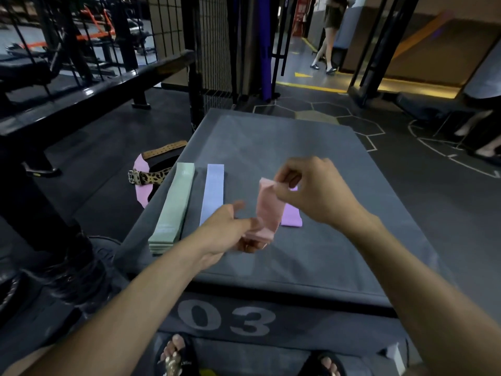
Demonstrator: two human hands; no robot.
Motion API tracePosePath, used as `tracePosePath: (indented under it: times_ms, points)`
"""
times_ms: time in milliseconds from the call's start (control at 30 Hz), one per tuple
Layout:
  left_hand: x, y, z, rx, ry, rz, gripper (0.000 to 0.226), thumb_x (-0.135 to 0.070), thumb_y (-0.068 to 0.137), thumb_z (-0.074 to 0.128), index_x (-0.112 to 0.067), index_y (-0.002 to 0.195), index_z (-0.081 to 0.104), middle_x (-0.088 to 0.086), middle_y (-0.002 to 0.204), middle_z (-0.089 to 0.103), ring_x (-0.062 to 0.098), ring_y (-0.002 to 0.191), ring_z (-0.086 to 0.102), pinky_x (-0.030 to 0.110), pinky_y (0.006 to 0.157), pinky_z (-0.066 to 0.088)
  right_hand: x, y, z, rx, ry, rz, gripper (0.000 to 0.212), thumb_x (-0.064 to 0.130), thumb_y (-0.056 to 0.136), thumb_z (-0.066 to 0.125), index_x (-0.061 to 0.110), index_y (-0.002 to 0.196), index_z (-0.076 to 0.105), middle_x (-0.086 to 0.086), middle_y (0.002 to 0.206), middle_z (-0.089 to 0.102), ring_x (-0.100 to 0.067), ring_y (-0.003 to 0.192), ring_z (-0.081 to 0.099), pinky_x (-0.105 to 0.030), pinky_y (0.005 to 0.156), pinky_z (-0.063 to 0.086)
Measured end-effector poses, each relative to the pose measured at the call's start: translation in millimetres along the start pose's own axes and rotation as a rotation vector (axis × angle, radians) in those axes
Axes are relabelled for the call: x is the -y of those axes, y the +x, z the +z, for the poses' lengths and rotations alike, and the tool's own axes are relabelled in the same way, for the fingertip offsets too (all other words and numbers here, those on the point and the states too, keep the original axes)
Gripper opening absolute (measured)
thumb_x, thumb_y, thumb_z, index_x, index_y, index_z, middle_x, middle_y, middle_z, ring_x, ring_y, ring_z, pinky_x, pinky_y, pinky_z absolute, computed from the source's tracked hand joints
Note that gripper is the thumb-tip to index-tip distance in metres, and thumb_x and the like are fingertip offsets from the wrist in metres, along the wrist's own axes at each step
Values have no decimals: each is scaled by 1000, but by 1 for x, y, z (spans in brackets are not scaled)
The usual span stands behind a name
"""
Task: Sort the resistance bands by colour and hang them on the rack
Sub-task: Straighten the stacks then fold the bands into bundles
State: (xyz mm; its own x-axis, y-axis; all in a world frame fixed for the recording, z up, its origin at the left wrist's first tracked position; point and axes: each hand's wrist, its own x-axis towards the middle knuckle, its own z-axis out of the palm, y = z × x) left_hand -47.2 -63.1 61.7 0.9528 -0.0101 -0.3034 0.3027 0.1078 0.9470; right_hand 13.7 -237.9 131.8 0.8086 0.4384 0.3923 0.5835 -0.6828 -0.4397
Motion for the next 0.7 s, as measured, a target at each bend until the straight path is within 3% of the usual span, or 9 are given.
tracePosePath:
  times_ms: [100, 233, 333, 400, 600, 700]
  points:
    - [-9, -4, -1, 17, 18, 0, 59, -10, 97, 65, -14, 149, 39, 9, 82, 74, 20, 60, 65, 27, 51, 54, 7, -19, 9, 33, 31, 18, 21, 48, 70, 66, 27, 75, 68, 13, 67, 68, -6, 67, 65, -34, 65, 54]
    - [-12, -9, -2, 3, 16, -15, 43, -12, 99, 61, -15, 139, 45, 4, 68, 71, 17, 53, 63, 27, 53, 53, 5, -34, 24, 30, -7, 36, 14, 41, 75, 74, 31, 74, 64, 17, 66, 65, -4, 67, 62, -35, 65, 55]
    - [-14, -13, -2, 60, -17, -23, 15, -6, 102, 52, -13, 114, 55, 9, 71, 71, 21, 56, 65, 30, 54, 53, 5, -41, 31, 52, 10, 25, 10, 41, 75, 67, 32, 75, 62, 18, 70, 67, -4, 70, 65, -36, 67, 57]
    - [-17, -16, -3, 111, -31, -23, 16, -3, 102, 47, -11, 99, 60, 14, 76, 71, 23, 60, 68, 29, 52, 53, 6, -42, 33, 53, 10, 25, 12, 43, 74, 65, 31, 77, 63, 17, 71, 67, -5, 71, 65, -36, 67, 57]
    - [-18, -11, -8, 70, 58, -54, 16, -4, 101, 53, -4, 112, 64, 14, 79, 72, 20, 62, 69, 28, 54, 57, 6, -40, 33, 47, -8, 6, 8, 36, 74, 67, 30, 77, 63, 17, 72, 67, -5, 72, 64, -36, 66, 56]
    - [-16, -9, -8, 70, 74, -73, 14, -2, 100, 50, -7, 103, 63, 12, 75, 72, 19, 61, 69, 27, 55, 57, 9, -41, 37, 76, -58, 4, 7, 33, 75, 68, 28, 78, 64, 16, 72, 66, -8, 71, 63, -37, 65, 56]
